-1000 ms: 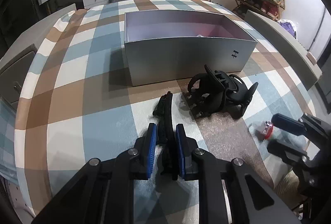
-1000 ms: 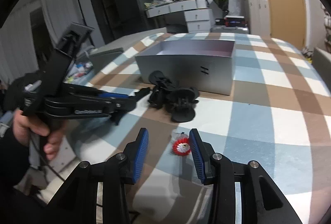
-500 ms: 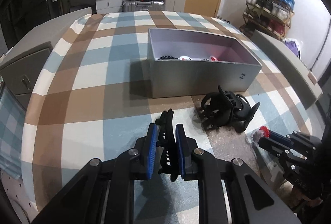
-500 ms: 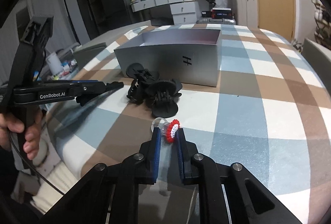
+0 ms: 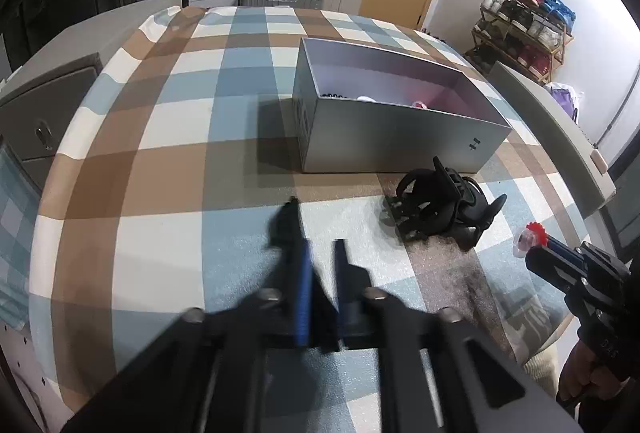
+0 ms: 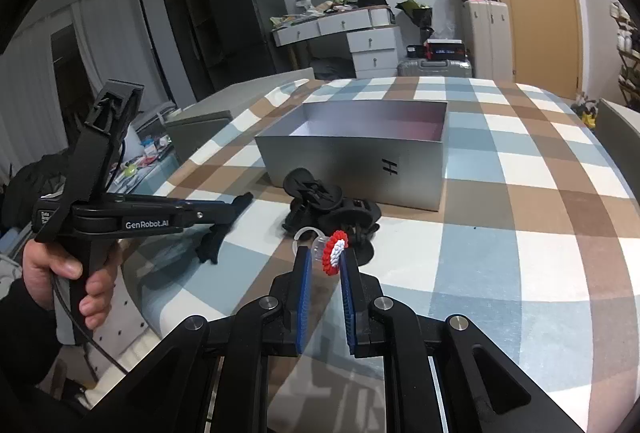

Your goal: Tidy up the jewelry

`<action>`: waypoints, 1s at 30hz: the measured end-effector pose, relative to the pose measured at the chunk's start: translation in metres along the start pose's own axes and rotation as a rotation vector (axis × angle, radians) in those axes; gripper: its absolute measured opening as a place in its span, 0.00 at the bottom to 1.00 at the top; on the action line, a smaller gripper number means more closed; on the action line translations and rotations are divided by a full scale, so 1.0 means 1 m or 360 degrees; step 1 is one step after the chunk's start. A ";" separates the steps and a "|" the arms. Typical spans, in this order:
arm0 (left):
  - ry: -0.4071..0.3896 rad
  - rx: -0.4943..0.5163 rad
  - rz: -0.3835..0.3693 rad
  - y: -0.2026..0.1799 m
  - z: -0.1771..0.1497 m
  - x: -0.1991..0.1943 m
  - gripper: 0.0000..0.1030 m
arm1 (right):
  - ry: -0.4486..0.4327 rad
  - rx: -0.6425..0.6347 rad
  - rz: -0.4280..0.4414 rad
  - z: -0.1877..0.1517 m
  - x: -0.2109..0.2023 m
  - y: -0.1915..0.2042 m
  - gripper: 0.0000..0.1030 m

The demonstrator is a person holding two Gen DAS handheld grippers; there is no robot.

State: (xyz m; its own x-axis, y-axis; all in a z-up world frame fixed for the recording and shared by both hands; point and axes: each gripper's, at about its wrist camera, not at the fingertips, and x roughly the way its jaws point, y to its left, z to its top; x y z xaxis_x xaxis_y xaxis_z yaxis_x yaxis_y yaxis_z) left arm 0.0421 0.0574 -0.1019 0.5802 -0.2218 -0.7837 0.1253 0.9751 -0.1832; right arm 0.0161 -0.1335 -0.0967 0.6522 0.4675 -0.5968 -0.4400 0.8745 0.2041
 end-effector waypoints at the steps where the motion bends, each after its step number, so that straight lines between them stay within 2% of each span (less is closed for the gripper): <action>1: -0.0005 0.0015 0.0014 -0.001 0.000 -0.001 0.31 | -0.0001 -0.0002 0.0000 0.001 0.001 0.000 0.13; 2: -0.0009 0.0021 0.0036 -0.002 0.000 -0.001 0.49 | -0.0004 -0.0002 0.0002 0.001 0.001 0.000 0.13; 3: -0.0011 0.0016 0.0055 -0.001 0.000 -0.001 0.55 | -0.0005 0.0000 0.0008 0.000 0.001 0.000 0.13; 5: -0.0025 -0.0022 0.0032 0.003 0.000 -0.002 0.55 | -0.0008 0.0002 0.0010 0.000 0.000 0.001 0.13; 8: -0.0008 -0.0026 0.0109 0.007 0.002 -0.001 0.55 | -0.0013 0.0005 0.0023 0.000 0.001 0.000 0.13; 12: -0.0021 -0.0038 0.0122 0.013 0.004 -0.007 0.55 | -0.0030 0.0011 0.0042 -0.002 0.000 -0.001 0.13; 16: -0.0016 0.0020 -0.0033 0.000 0.007 -0.011 0.55 | -0.0051 0.0030 0.0053 -0.003 -0.003 -0.006 0.13; 20: -0.0047 0.0175 -0.0204 -0.035 0.012 -0.011 0.55 | -0.0073 0.0056 0.0049 -0.004 -0.006 -0.012 0.13; 23: -0.0042 0.0207 -0.0338 -0.050 0.020 -0.004 0.55 | -0.0090 0.0067 0.0035 -0.005 -0.011 -0.017 0.13; 26: -0.0024 0.0195 -0.0354 -0.053 0.030 0.011 0.55 | -0.0096 0.0083 0.0025 -0.007 -0.014 -0.022 0.13; 30: 0.0013 0.0104 -0.0418 -0.045 0.039 0.027 0.55 | -0.0100 0.0108 0.0018 -0.008 -0.017 -0.026 0.13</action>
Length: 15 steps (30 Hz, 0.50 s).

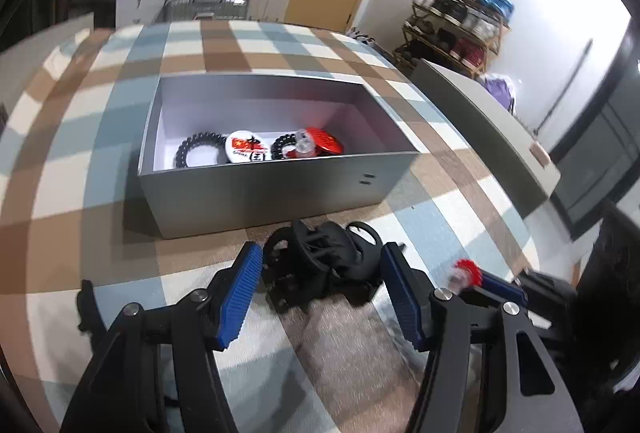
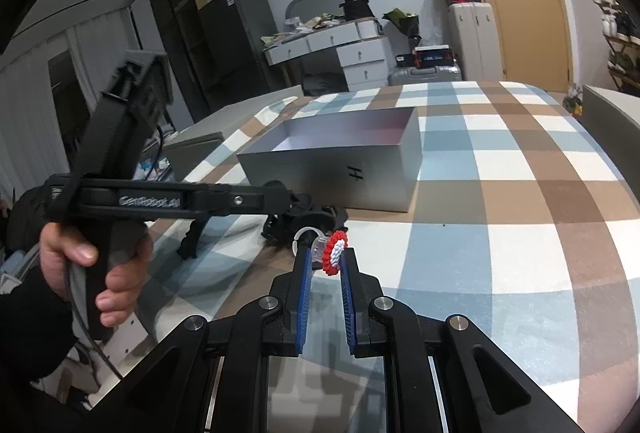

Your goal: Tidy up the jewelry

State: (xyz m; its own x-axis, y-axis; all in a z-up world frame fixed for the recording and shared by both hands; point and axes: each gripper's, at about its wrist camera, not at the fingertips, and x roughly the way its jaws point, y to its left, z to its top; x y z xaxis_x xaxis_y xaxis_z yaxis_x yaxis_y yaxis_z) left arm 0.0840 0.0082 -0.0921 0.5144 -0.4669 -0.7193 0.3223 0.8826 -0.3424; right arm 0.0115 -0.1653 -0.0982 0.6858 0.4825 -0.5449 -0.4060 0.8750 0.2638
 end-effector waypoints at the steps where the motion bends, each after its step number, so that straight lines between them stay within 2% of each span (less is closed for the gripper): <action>1: 0.0004 -0.0028 -0.0016 0.004 0.000 0.001 0.55 | 0.0001 0.0008 0.0002 0.000 0.000 -0.001 0.13; 2: 0.0000 -0.0055 -0.0022 0.007 0.001 0.002 0.54 | 0.0001 0.0010 0.0002 0.000 0.000 -0.002 0.13; 4: 0.0003 -0.0090 -0.0048 0.013 -0.002 0.001 0.47 | -0.0001 0.0008 0.0003 0.000 0.000 -0.002 0.13; 5: 0.0015 -0.0104 -0.0059 0.015 -0.003 0.003 0.37 | 0.0001 0.0008 0.0004 0.001 0.001 -0.002 0.13; 9: 0.0011 -0.0159 -0.0132 0.019 -0.008 0.000 0.35 | 0.0008 0.0006 0.0009 0.001 0.002 -0.002 0.13; 13: -0.0001 -0.0198 -0.0152 0.021 -0.009 -0.002 0.33 | 0.0005 0.0004 0.0005 0.002 0.001 -0.001 0.13; 15: -0.0045 -0.0200 -0.0150 0.021 -0.009 -0.010 0.23 | 0.0001 0.0003 -0.0001 0.003 0.001 -0.001 0.13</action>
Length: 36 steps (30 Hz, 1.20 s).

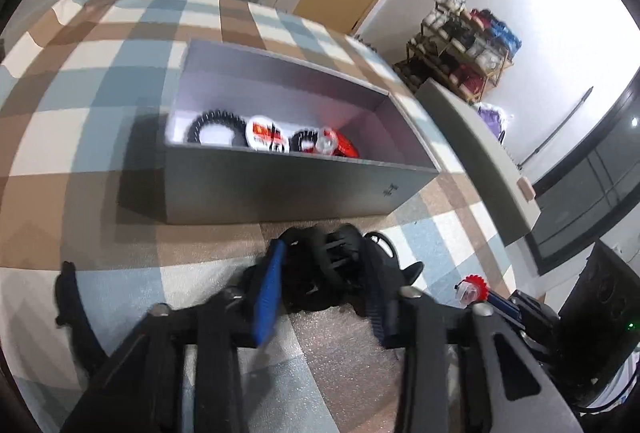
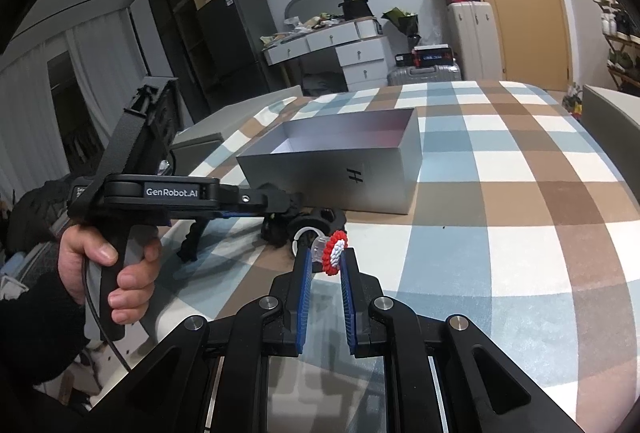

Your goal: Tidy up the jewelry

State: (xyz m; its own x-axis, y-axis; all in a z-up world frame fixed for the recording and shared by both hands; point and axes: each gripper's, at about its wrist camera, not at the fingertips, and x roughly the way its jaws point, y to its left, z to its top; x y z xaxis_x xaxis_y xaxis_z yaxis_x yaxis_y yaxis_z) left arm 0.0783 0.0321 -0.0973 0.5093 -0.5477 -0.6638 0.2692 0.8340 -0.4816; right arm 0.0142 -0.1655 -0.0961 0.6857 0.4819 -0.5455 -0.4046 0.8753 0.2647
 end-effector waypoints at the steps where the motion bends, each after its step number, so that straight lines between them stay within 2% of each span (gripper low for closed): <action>1: -0.0006 0.0008 0.0015 -0.001 0.000 -0.003 0.23 | -0.0004 -0.0001 -0.0003 0.001 -0.001 0.000 0.13; 8: -0.0037 0.0008 0.0051 0.005 -0.007 -0.011 0.22 | -0.0010 -0.0015 -0.0010 0.007 0.000 0.004 0.13; 15: -0.0116 -0.0006 -0.0007 0.003 -0.008 -0.035 0.22 | -0.0036 -0.0065 -0.0010 0.017 -0.003 0.012 0.13; 23: -0.0252 0.0094 -0.0062 -0.014 0.009 -0.061 0.22 | -0.0111 -0.0053 0.0107 0.053 -0.001 0.014 0.13; 28: -0.0292 0.0135 -0.0044 -0.016 0.033 -0.057 0.22 | -0.0088 -0.0033 0.0135 0.079 0.018 0.011 0.13; 36: -0.0254 0.0155 0.0002 -0.007 0.062 -0.026 0.22 | -0.0065 -0.0008 0.0123 0.113 0.051 -0.002 0.13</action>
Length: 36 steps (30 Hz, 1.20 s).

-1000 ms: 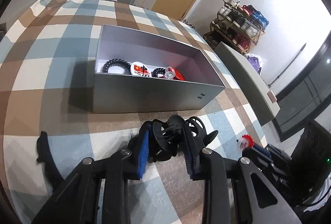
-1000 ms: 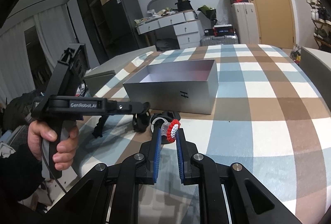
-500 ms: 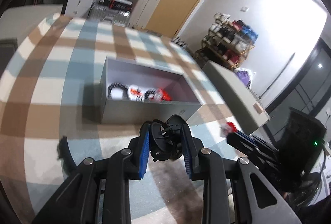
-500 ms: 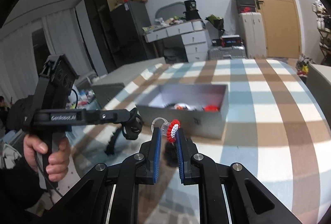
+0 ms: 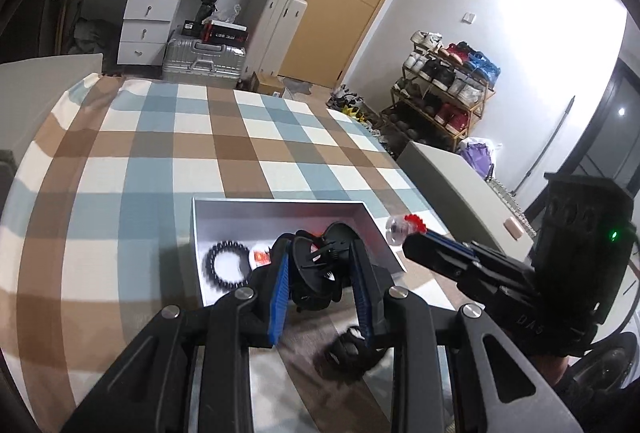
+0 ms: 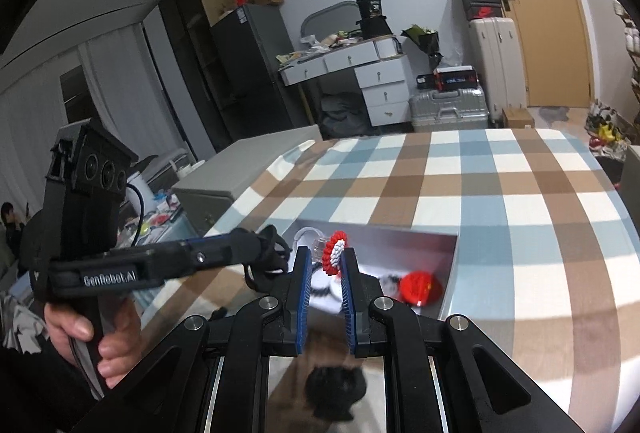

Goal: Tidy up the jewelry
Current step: 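Lower the rosette pin and black clip into the grey box with both grippers, then open both grippers to release the rosette pin and clip into the box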

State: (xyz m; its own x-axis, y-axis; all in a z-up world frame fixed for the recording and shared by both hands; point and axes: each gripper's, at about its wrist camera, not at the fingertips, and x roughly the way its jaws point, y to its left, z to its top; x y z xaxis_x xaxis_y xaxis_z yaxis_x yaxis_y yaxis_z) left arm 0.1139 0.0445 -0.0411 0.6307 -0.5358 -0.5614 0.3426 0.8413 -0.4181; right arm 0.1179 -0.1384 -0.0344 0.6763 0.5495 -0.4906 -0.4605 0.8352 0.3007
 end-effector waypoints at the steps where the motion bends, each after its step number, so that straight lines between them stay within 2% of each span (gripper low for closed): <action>1: 0.0005 -0.0004 -0.0006 0.001 0.001 0.002 0.22 | 0.0007 0.0007 0.0001 0.002 0.005 -0.003 0.13; 11: 0.0082 0.0042 -0.0028 0.006 0.009 0.029 0.22 | 0.0080 0.0105 -0.0010 0.005 0.043 -0.028 0.13; 20: 0.0141 0.0035 -0.0037 0.010 0.009 0.041 0.22 | 0.0122 0.0132 -0.0023 0.004 0.058 -0.038 0.14; 26: 0.0157 0.0092 -0.0033 0.002 0.013 0.041 0.23 | 0.0116 0.0198 0.0003 0.002 0.062 -0.045 0.16; 27: 0.0175 0.0098 -0.0032 0.003 0.015 0.043 0.28 | 0.0116 0.0201 0.0012 0.002 0.062 -0.045 0.17; 28: 0.0204 0.0106 -0.0020 0.002 0.016 0.044 0.35 | 0.0114 0.0201 0.0022 0.002 0.060 -0.045 0.22; 29: 0.0210 0.0107 -0.0013 0.001 0.016 0.044 0.53 | 0.0107 0.0199 0.0022 0.002 0.058 -0.045 0.32; 30: 0.0199 0.0105 -0.0008 0.002 0.017 0.043 0.59 | 0.0087 0.0197 0.0019 0.002 0.054 -0.045 0.38; 32: 0.0136 0.0114 -0.0022 0.000 0.017 0.034 0.60 | 0.0045 0.0181 0.0018 0.002 0.046 -0.045 0.46; 35: 0.0112 0.0123 0.0012 -0.002 0.015 0.027 0.61 | -0.0012 0.0180 0.0009 0.002 0.033 -0.045 0.47; 36: 0.0104 0.0122 0.0018 -0.002 0.014 0.025 0.62 | -0.0031 0.0181 -0.0005 0.001 0.027 -0.045 0.51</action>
State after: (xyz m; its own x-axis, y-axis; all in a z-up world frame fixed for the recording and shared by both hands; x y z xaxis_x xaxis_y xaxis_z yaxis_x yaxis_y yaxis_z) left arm 0.1388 0.0300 -0.0444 0.5889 -0.5274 -0.6124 0.3893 0.8491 -0.3570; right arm 0.1577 -0.1611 -0.0601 0.6890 0.5465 -0.4760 -0.3909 0.8333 0.3909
